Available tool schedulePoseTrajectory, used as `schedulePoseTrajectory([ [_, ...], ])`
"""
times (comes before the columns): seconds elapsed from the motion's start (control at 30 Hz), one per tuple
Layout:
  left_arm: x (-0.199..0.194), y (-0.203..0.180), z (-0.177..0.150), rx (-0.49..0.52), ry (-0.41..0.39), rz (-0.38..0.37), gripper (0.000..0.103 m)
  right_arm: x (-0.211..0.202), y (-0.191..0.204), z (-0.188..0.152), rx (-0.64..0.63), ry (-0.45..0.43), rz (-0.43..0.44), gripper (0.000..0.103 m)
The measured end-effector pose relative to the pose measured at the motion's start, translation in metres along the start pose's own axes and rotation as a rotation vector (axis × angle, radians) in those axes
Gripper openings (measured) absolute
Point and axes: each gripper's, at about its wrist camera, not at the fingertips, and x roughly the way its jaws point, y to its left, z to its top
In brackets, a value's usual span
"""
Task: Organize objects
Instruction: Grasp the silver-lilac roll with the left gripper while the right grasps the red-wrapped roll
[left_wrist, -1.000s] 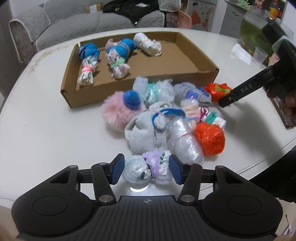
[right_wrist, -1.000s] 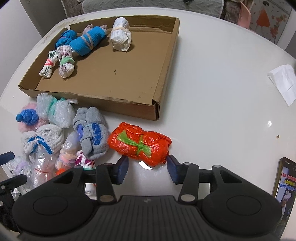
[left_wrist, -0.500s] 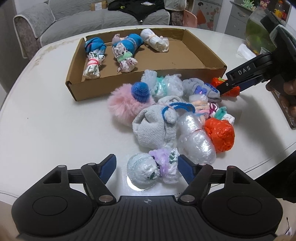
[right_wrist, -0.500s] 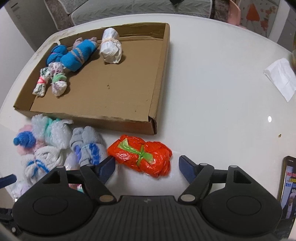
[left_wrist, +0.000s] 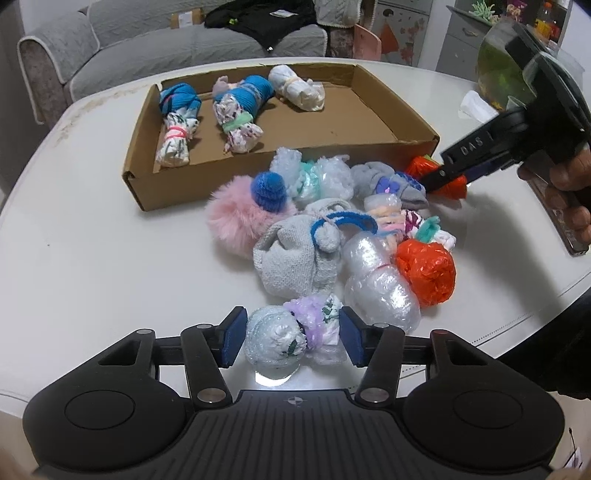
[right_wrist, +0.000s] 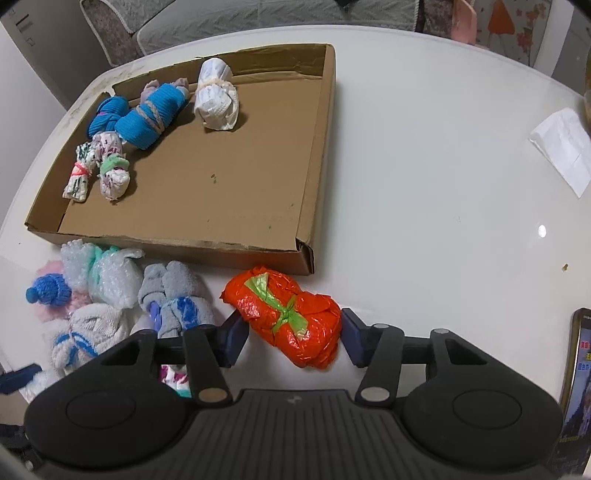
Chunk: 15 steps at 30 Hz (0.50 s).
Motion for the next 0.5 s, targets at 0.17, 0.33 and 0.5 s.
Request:
schedulePoseTrajectory([
  [0.17,-0.008,0.005,0.004,-0.004,0.005,0.024,0.060,-0.014,0.005,0.003,0.009,-0.001,0.006,0.046],
  [0.33,-0.033,0.018,0.026,-0.045,-0.036,0.059,0.060,-0.044,-0.003,0.012,0.040,-0.096,0.011,0.045],
  [0.5,-0.073,0.038,0.082,-0.076,-0.141,0.078,0.060,-0.086,0.001,0.036,0.044,-0.277,0.036,0.045],
])
